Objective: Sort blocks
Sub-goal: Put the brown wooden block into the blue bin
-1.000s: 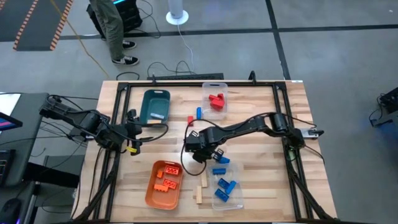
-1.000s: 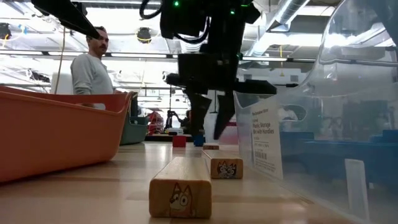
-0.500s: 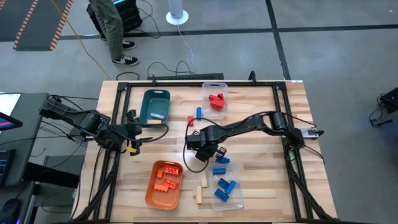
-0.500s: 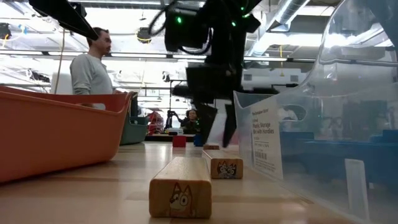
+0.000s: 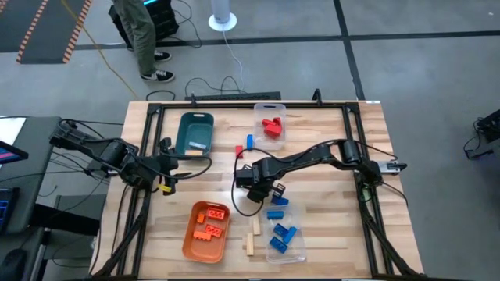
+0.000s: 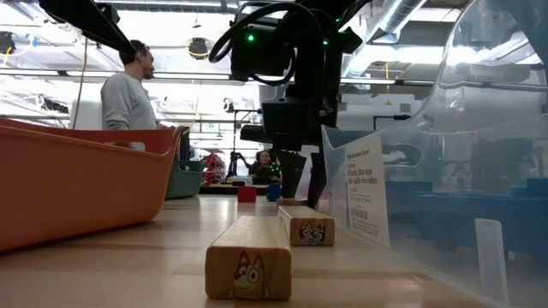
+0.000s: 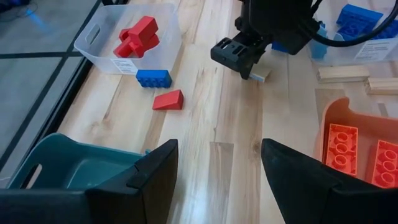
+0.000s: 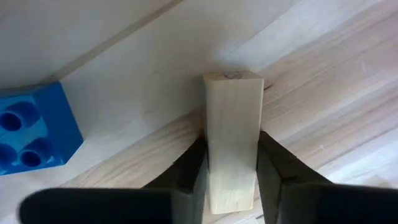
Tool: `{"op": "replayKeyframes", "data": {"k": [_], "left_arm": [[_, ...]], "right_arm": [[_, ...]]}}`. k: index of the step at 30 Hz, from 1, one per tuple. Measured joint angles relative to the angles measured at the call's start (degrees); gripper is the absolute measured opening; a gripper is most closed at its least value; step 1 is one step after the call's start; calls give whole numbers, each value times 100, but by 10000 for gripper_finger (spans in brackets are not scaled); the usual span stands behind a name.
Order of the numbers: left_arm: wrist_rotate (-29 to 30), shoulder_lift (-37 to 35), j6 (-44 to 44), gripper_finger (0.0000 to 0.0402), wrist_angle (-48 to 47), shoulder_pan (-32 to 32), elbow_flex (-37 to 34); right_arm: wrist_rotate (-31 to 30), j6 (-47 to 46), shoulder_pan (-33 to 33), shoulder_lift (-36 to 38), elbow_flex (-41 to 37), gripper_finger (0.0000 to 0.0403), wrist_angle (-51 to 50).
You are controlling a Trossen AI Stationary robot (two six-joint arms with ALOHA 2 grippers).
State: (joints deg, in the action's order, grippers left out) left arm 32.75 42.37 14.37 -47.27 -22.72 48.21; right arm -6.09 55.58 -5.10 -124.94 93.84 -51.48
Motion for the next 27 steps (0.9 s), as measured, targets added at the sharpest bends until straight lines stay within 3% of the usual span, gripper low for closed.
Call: {"op": "replayKeyframes", "data": {"k": [10, 27], "left_arm": [[-2, 0, 0, 224, 1, 0, 0], [101, 12, -137, 224, 110, 0, -1]], "right_arm": [[90, -476, -2, 87, 0, 16, -184], [-463, -2071, 44, 1545, 0, 7, 117]]}}
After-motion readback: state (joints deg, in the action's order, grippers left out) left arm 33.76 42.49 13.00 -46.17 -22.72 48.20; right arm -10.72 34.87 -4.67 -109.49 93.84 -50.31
